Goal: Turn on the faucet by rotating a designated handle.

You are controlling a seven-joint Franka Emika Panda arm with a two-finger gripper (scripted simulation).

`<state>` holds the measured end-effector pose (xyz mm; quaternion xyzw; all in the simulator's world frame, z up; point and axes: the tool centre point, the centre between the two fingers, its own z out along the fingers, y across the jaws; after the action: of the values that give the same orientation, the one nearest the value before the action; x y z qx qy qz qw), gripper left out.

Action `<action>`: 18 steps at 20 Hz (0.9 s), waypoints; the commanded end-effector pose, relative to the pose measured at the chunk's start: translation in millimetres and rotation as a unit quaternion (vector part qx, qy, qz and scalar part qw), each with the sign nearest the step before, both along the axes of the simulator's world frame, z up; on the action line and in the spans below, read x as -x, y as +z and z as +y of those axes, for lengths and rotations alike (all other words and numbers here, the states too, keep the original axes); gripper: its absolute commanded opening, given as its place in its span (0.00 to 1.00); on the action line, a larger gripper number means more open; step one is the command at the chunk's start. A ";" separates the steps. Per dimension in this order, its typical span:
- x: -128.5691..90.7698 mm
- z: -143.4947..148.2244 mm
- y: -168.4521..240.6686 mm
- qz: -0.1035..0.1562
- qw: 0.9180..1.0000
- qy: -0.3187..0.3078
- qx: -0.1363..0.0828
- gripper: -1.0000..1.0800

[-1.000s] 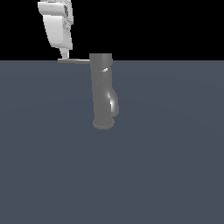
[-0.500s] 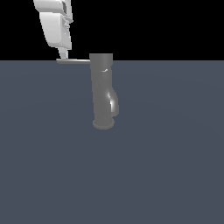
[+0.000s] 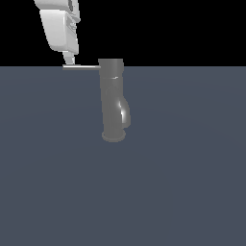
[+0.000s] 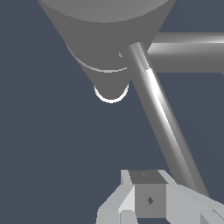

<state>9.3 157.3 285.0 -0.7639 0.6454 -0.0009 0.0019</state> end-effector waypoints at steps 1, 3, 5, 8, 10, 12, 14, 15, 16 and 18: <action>8.6 -1.5 -0.1 0.002 1.000 0.000 0.001 0.00; 13.7 -2.8 -0.1 0.002 1.000 0.000 0.001 0.00; 18.8 -4.0 -0.1 0.002 1.000 0.000 0.001 0.00; 26.5 -6.0 -0.1 0.002 1.000 0.000 0.001 0.00; 31.7 -7.3 0.0 0.002 1.000 0.000 0.001 0.00; 34.3 -7.9 0.0 0.002 1.000 0.000 0.001 0.00; 32.6 -10.0 0.0 0.000 1.000 0.000 0.001 0.00; 34.6 -13.1 0.1 0.000 1.000 0.000 0.001 0.00; 36.6 -16.2 -0.1 0.000 1.000 0.000 0.001 0.00; 40.8 -22.5 0.0 0.000 1.000 0.000 0.001 0.00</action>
<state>-28.5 144.3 285.0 -0.7666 0.6421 -0.0015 0.0024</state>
